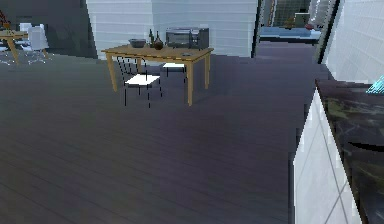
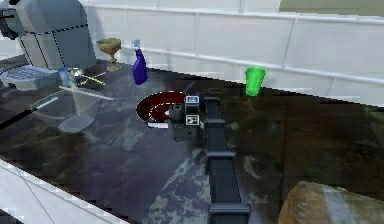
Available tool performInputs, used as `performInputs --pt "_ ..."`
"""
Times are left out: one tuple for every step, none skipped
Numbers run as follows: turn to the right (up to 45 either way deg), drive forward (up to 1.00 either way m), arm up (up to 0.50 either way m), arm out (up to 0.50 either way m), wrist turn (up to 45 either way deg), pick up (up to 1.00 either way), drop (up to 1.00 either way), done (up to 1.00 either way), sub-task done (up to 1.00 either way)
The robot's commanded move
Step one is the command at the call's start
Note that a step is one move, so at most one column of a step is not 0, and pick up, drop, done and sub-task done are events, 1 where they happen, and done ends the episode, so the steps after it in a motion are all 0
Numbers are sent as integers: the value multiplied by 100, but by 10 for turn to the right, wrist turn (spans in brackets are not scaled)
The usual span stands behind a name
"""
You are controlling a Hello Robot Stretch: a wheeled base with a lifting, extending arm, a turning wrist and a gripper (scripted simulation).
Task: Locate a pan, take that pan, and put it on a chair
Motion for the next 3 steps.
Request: performInputs --pt "0 0 10 0 0 0 0 0 0" --pt "0 0 2 0 0 0 0 0 0" --pt "0 0 0 0 -450 0 0 0 0"
